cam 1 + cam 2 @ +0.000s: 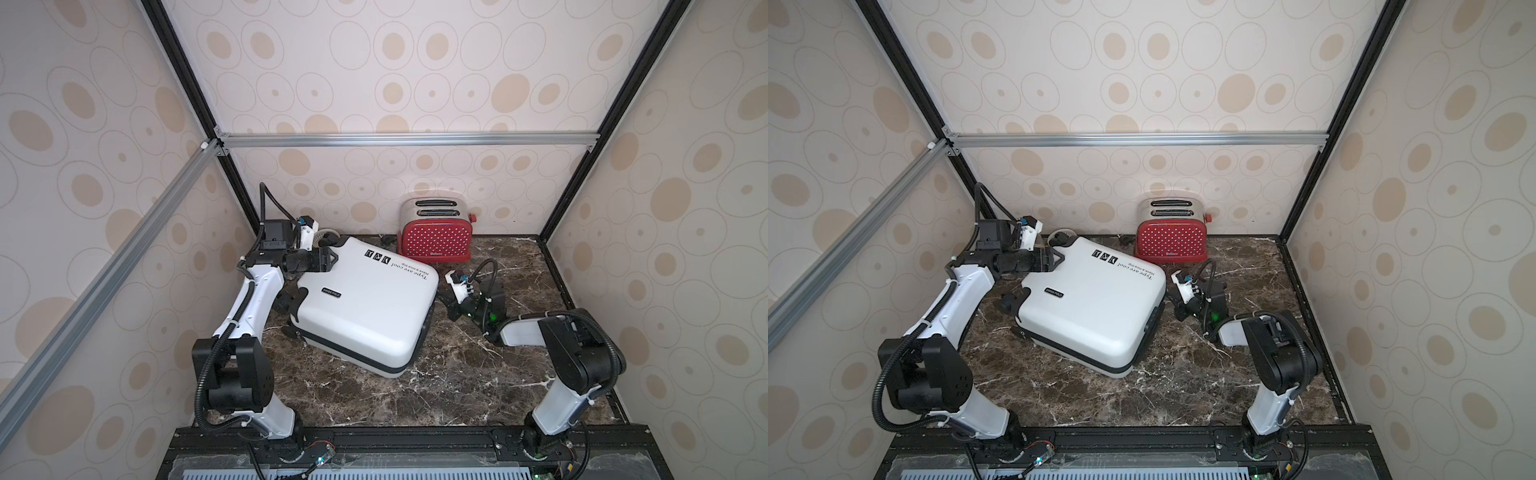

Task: Open the suitcase zippers
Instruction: Adjust the suitcase at the center of the board.

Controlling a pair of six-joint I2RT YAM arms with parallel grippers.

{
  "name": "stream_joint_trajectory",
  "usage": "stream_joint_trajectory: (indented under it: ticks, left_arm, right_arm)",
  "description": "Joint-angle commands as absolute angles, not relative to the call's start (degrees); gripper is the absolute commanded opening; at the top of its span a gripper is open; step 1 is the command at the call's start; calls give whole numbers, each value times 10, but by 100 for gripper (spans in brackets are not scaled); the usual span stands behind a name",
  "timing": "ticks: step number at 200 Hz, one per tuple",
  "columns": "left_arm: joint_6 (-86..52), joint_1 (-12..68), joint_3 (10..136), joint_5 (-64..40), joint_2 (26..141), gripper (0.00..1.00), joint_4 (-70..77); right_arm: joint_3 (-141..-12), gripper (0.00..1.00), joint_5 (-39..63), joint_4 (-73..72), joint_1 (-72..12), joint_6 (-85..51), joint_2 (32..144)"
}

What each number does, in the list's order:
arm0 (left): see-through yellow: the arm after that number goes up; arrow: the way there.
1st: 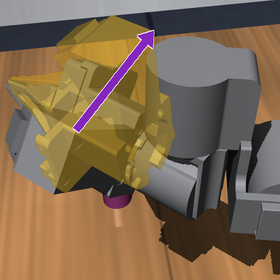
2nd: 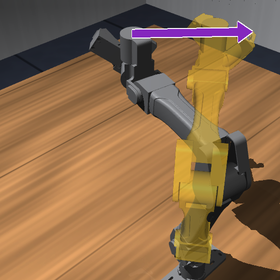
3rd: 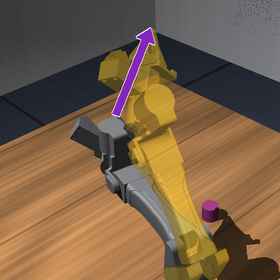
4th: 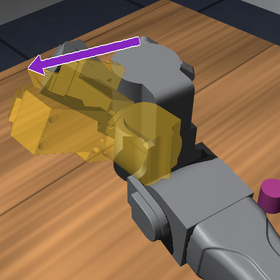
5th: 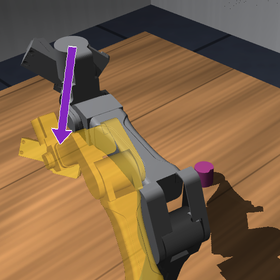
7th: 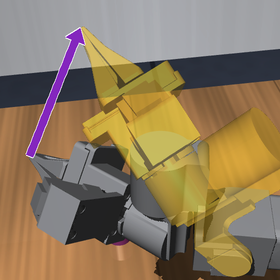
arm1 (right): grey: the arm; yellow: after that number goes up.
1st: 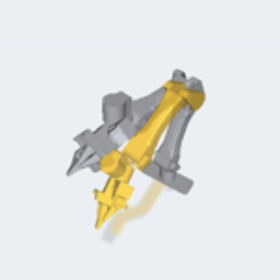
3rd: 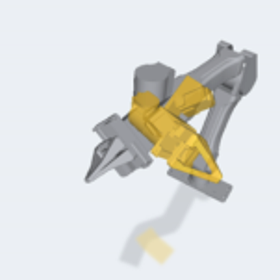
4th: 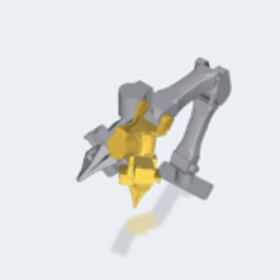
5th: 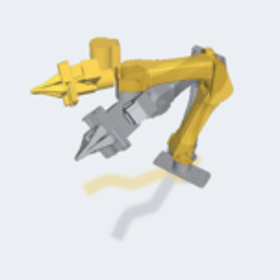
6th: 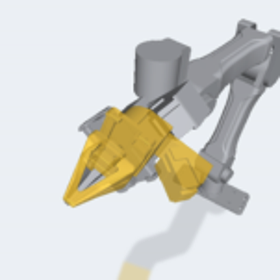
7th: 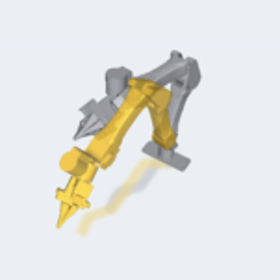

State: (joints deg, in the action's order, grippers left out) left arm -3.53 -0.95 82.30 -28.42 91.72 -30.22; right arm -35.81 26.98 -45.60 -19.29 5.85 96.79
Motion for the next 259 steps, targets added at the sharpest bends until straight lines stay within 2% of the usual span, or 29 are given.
stream_joint_trajectory:
  ticks: [1,47,77,91,112,143,175,191,231,259]
  left_arm:
    - [0,13,847,-251,953,73,-340]
    - [6,39,894,-245,1000,72,-347]
    - [16,46,872,-240,1005,71,-342]
    - [23,50,853,-237,1006,70,-333]
    - [35,55,831,-223,1008,68,-329]
    - [40,64,805,-227,1008,67,-314]
    - [16,64,836,-228,1003,76,-341]
    - [2,51,865,-283,1013,78,-370]
    - [47,75,872,-281,1021,72,-392]
    - [78,116,875,-272,1046,69,-405]
  right_arm:
    - [-332,0,286,-498,-237,103,905]
    - [-252,0,216,-468,-325,104,801]
    - [-230,0,174,-465,-319,84,780]
    - [-250,0,191,-447,-291,75,799]
    - [-270,0,226,-517,-254,28,852]
    - [-330,0,289,-530,-251,29,906]
    - [-335,0,311,-549,-258,46,924]
    - [-328,0,322,-547,-263,62,922]
    - [-334,0,341,-538,-268,70,930]
    - [-383,0,377,-545,-255,57,983]
